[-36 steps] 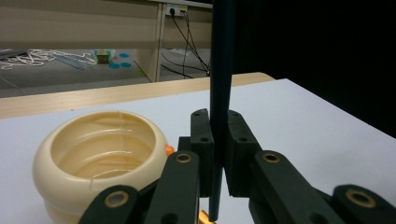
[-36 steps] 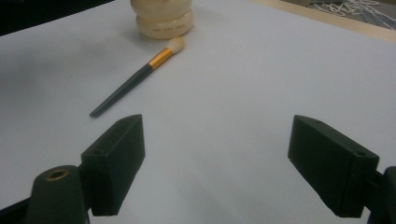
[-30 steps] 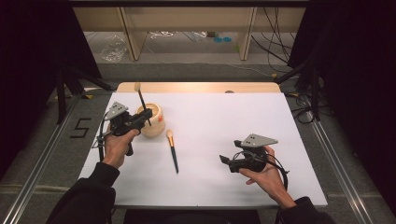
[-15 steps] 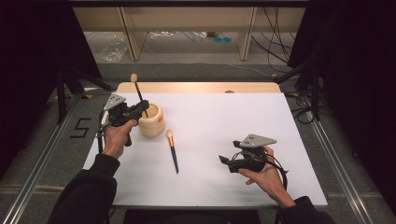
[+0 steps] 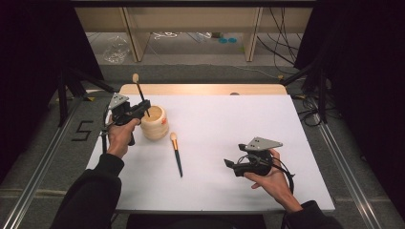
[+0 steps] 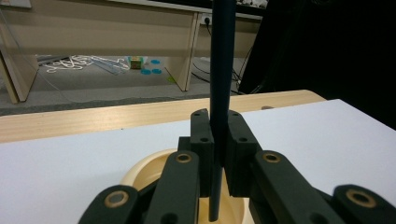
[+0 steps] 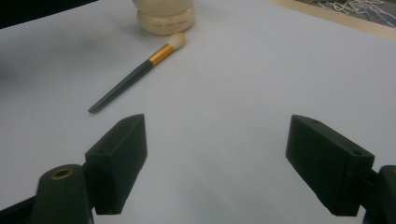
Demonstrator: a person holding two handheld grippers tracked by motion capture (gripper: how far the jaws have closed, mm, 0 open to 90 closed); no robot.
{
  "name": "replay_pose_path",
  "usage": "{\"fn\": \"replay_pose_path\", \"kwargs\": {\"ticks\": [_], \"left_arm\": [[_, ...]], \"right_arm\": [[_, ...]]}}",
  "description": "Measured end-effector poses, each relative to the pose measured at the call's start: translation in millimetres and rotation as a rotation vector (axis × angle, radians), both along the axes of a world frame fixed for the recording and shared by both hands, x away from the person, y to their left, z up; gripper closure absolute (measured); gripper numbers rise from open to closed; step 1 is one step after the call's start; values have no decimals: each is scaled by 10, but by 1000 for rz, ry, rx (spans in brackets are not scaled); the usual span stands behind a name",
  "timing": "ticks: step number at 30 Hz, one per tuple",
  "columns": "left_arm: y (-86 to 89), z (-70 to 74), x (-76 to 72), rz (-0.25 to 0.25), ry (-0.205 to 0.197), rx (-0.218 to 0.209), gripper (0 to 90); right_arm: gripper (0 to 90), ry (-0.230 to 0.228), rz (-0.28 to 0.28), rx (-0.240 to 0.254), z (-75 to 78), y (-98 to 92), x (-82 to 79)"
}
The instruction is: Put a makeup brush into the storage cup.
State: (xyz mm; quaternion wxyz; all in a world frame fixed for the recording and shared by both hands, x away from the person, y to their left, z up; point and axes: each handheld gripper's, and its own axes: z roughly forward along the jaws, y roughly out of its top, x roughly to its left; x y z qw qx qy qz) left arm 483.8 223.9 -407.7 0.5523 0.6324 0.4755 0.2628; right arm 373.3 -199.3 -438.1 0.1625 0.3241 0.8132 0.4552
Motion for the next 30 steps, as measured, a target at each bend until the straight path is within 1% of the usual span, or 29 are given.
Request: {"fn": "replay_pose_path", "kwargs": {"ticks": [4,9,19,23,25,27,28,29,30], "left_arm": [[3,-43,45,6,-1,6,836],[8,-54,45,10,-6,15,835],[-31,-126,70,-1,-3,33,833],[-45,-160,75,-10,9,52,833],[-46,-173,81,-6,12,48,833],[-41,-190,80,-6,13,54,833],[-47,-208,77,-3,18,44,833],[-42,-235,82,-3,29,55,833],[-43,-254,85,2,33,52,833]], "right_arm": [[215,3,-7,2,1,-6,-1],[217,5,3,-6,-5,7,7],[218,5,-1,-6,-5,-2,1],[219,5,2,-7,-7,6,5],[219,7,2,-11,-10,4,1],[220,5,-2,-8,-5,-1,-1],[221,4,-3,-5,-4,-2,1],[221,10,-2,-3,-4,-2,-1],[221,6,1,-11,-11,-4,3]]}}
